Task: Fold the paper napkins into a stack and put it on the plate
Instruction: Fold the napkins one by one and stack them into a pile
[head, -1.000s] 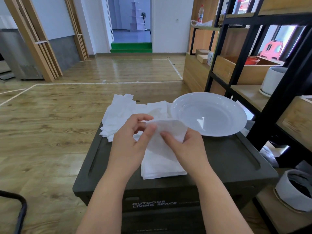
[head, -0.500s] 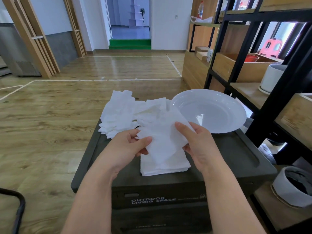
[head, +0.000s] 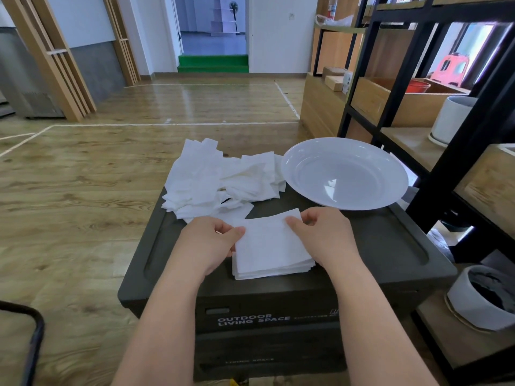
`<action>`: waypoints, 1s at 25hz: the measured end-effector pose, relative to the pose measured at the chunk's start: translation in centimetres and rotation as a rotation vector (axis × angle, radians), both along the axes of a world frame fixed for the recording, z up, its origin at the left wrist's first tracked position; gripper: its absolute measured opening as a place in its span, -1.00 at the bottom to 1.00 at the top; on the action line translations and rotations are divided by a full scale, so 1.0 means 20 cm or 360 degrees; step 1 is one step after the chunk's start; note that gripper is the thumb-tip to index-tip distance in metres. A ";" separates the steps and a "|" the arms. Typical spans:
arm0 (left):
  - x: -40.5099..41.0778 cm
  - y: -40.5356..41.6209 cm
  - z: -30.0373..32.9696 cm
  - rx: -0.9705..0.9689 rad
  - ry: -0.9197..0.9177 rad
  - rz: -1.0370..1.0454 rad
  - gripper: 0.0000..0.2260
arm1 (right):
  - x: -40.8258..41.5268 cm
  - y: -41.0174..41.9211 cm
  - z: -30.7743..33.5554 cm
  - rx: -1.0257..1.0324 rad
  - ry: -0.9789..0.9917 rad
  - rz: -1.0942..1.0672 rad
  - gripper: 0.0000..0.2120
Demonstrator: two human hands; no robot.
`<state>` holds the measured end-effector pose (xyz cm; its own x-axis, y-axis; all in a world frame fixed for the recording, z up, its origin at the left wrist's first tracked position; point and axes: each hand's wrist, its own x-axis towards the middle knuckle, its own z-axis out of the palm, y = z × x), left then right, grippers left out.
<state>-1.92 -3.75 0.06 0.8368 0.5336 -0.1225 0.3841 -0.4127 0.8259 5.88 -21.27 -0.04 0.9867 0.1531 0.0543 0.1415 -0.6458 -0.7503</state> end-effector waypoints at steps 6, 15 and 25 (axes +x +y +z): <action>0.02 0.00 -0.04 0.0259 0.0135 0.0041 -0.75 | 0.01 0.01 -0.02 -0.0299 -0.0084 -0.0084 -0.75; -0.02 -0.04 0.03 0.0945 0.0567 0.0106 -0.45 | -0.01 -0.03 0.01 -0.0419 -0.0021 -0.0183 -0.72; 0.00 -0.19 0.04 0.1102 0.0664 -0.0054 -0.50 | -0.07 0.04 0.02 -0.0638 0.0135 0.0024 -0.73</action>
<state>-1.98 -7.51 0.82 0.8121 0.5781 -0.0796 0.5825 -0.7949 0.1701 4.51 -20.48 0.42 0.9826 0.1604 -0.0939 0.1020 -0.8877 -0.4490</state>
